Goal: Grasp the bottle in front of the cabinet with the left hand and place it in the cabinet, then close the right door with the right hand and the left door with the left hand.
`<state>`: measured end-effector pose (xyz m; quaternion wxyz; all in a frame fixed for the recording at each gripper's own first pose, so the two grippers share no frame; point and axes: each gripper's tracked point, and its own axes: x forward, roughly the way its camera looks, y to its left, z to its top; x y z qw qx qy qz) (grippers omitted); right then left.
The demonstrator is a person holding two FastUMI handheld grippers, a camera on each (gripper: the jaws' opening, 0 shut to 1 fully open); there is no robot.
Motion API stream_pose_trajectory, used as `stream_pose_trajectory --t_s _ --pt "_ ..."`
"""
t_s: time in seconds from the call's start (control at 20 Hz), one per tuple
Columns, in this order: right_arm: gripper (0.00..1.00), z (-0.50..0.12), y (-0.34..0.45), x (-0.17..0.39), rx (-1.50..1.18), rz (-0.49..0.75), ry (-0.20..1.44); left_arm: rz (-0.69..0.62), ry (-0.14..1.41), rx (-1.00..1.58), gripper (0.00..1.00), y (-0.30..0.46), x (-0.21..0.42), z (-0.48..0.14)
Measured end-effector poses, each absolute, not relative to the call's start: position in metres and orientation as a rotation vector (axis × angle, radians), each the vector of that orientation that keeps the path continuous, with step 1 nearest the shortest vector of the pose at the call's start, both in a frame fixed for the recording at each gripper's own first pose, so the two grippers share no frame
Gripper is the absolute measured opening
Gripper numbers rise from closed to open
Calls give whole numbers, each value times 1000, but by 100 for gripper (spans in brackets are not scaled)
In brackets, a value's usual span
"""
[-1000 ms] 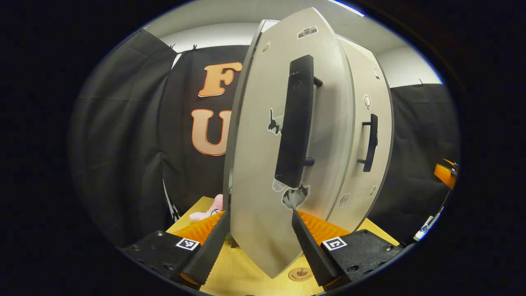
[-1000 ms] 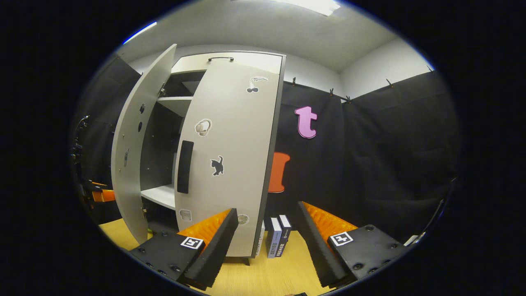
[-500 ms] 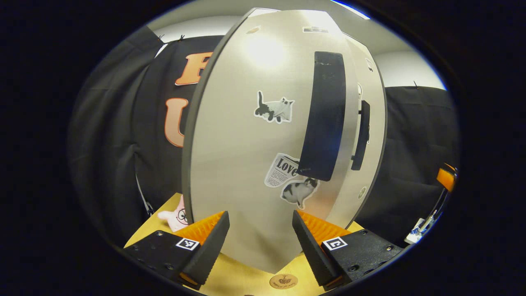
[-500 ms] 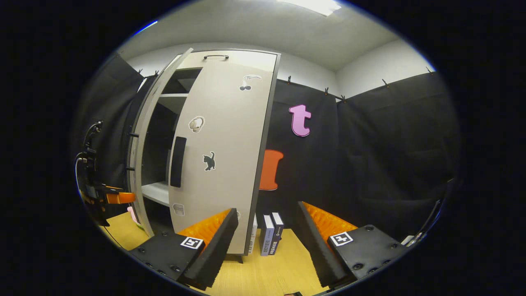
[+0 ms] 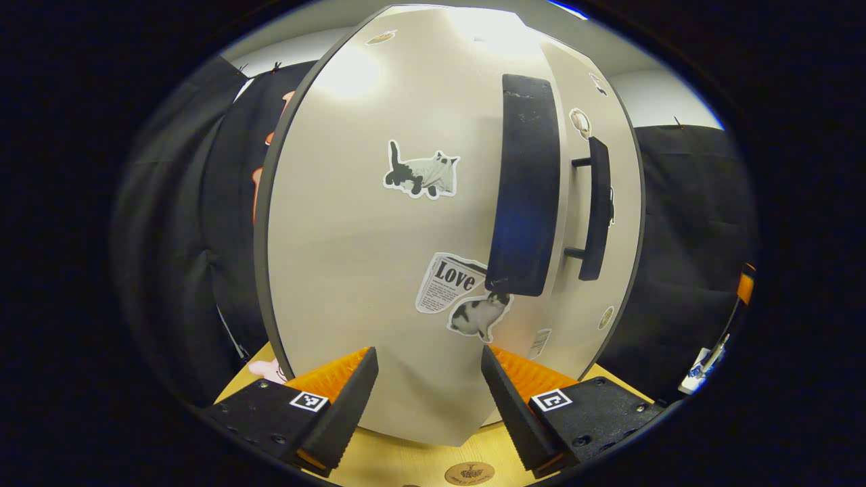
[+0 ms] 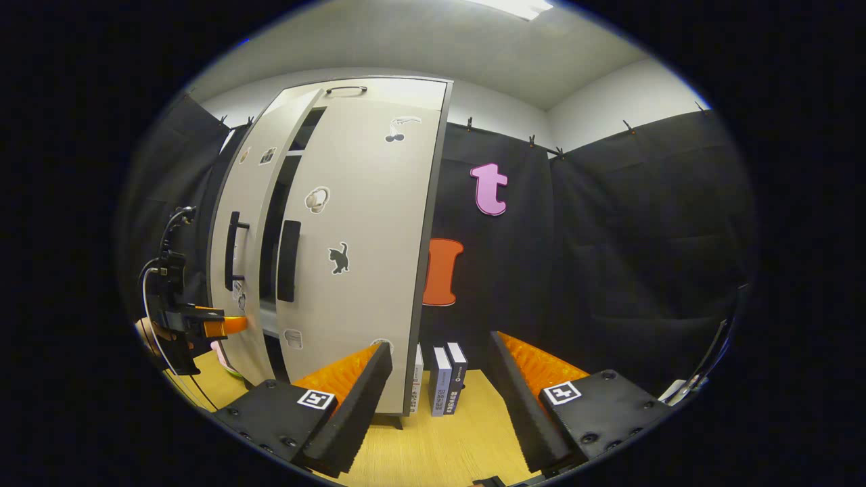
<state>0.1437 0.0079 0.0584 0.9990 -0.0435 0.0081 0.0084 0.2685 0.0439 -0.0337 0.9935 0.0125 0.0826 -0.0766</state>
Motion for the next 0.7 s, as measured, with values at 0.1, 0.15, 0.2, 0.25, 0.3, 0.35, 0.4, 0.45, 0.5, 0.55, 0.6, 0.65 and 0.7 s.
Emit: stream_pose_trajectory --t_s 0.1,0.15,0.2,0.25,0.3,0.35,0.4,0.45,0.5,0.55,0.6,0.65,0.7 --pt "96 56 5 146 -83 12 22 -156 172 26 94 42 267 -33" --pt "96 56 2 146 -82 9 26 -158 176 32 94 40 267 -33" --pt "96 54 1 147 -82 8 31 -159 183 40 94 37 265 -33" --pt "96 54 -1 148 -82 6 34 -159 185 46 94 32 265 -32" --pt "96 54 -3 148 -81 4 36 -159 183 48 94 29 262 -26" --pt "96 55 -5 149 -80 2 37 -158 180 46 94 29 256 -18" --pt "96 55 -5 149 -77 2 39 -157 177 40 94 30 247 -10" --pt "96 55 -5 150 -73 4 40 -157 167 31 94 33 238 1" --pt "96 56 -4 151 -68 7 41 -154 155 21 94 36 230 14" --pt "96 57 -3 152 -65 12 43 -150 145 16 94 41 222 28" --pt "96 57 -2 153 -61 18 43 -146 132 14 94 45 215 42" --pt "96 58 0 154 -59 23 42 -141 114 16 94 49 209 56" --pt "96 59 2 154 -58 27 41 -135 95 20 94 52 202 70"
